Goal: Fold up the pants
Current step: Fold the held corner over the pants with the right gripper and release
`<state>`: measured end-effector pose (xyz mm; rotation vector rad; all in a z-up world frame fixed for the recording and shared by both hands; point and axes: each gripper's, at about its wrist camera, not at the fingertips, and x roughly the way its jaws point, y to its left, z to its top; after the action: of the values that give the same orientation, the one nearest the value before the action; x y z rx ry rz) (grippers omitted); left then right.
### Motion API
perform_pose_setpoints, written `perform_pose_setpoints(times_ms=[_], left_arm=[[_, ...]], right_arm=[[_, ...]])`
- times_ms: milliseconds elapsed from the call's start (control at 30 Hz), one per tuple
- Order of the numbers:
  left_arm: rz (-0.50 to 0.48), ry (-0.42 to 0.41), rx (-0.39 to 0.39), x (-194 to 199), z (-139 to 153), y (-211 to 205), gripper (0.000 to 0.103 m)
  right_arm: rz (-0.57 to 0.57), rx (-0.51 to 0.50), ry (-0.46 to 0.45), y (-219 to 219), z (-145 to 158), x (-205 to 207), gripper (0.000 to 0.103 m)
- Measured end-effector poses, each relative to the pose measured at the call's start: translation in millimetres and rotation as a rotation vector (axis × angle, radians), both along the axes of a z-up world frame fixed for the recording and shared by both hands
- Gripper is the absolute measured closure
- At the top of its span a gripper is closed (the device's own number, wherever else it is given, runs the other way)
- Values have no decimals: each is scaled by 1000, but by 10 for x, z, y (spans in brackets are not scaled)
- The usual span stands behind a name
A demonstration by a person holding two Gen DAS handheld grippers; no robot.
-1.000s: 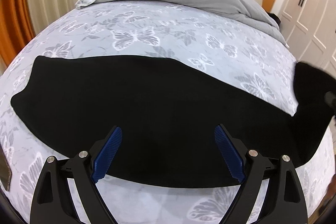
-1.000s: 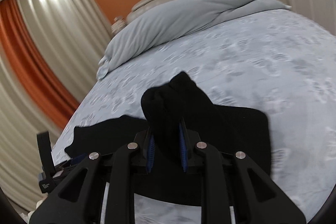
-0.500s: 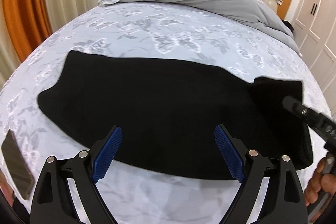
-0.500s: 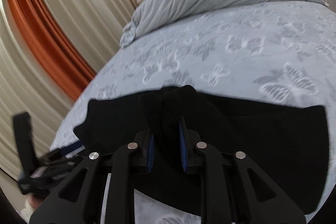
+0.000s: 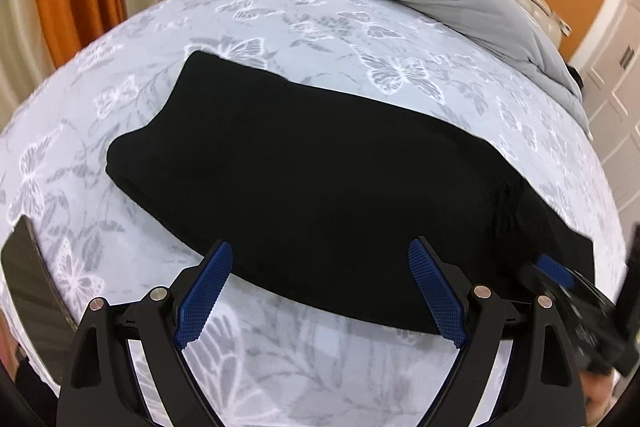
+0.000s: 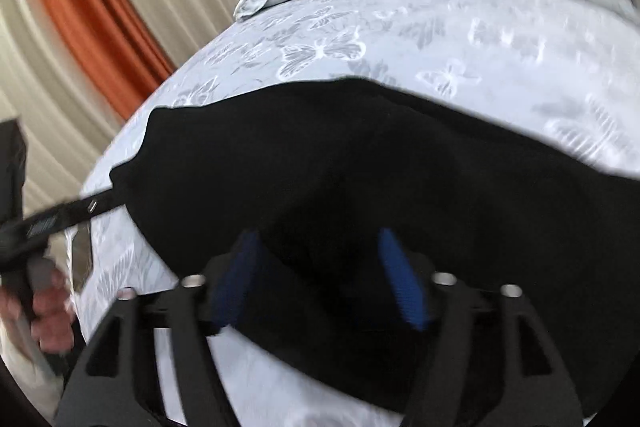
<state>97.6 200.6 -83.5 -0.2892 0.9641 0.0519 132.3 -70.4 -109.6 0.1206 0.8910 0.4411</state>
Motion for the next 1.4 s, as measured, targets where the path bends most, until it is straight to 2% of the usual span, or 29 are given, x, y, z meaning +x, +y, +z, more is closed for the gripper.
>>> perform_pose_setpoints(times_ms=[67, 100, 167, 233, 333, 467, 533, 633, 667, 733, 767, 800, 833, 967, 1100, 1200, 1267, 1300, 1333, 1367, 1400], left_arm=[[31, -15, -50, 10, 53, 150, 16], [52, -27, -79, 12, 83, 247, 16], [118, -39, -155, 2, 111, 500, 16], [201, -33, -216, -18, 87, 754, 16], [278, -44, -230, -69, 96, 879, 16], [224, -80, -156, -82, 208, 603, 16], [162, -81, -131, -54, 221, 315, 16], [79, -58, -115, 12, 167, -46, 16], [47, -48, -105, 34, 142, -203, 16], [-8, -33, -84, 64, 100, -485, 16], [-26, -30, -78, 74, 84, -580, 16], [-48, -27, -67, 83, 75, -698, 16], [-62, -26, -60, 92, 65, -776, 16], [-98, -31, -62, 108, 60, -1001, 16], [-95, -24, -83, 148, 36, -1096, 16], [-110, -17, -87, 200, 21, -1180, 16], [-129, -17, -71, 198, 8, -1262, 16], [-140, -15, -62, 197, -5, -1307, 16], [-149, -13, -58, 200, -16, -1337, 16], [-158, -7, -45, 200, -35, -1389, 16], [-164, -5, -36, 201, -48, -1424, 16]], right_arm=[[-7, -28, -71, -166, 227, -138, 35], [-24, -39, -96, -296, 314, -192, 30], [-103, -54, -103, -680, 412, -265, 26], [-230, -51, -53, -1223, 349, -318, 26], [-399, -22, 71, -1910, 43, -374, 26], [-452, 53, 187, -2307, -324, -430, 28], [-419, 125, 214, -2337, -425, -450, 28], [-406, 155, 209, -2301, -480, -460, 28], [-398, 157, 204, -2277, -482, -455, 30], [-350, 204, 204, -2182, -494, -433, 57], [-354, 197, 203, -2122, -489, -405, 61], [-349, 184, 201, -2081, -462, -382, 72], [-338, 164, 189, -2044, -403, -374, 76], [-314, 109, 98, -2095, -63, -447, 83], [-322, 109, 74, -2332, 77, -577, 87], [-385, 114, 73, -2655, 95, -687, 92], [-473, 101, 70, -3021, 97, -845, 97], [-511, 62, 64, -3122, 95, -901, 103], [-576, -70, 38, -3237, 123, -984, 103], [-609, -151, 10, -3298, 157, -1047, 103], [-618, -147, -12, -3343, 203, -1115, 100]])
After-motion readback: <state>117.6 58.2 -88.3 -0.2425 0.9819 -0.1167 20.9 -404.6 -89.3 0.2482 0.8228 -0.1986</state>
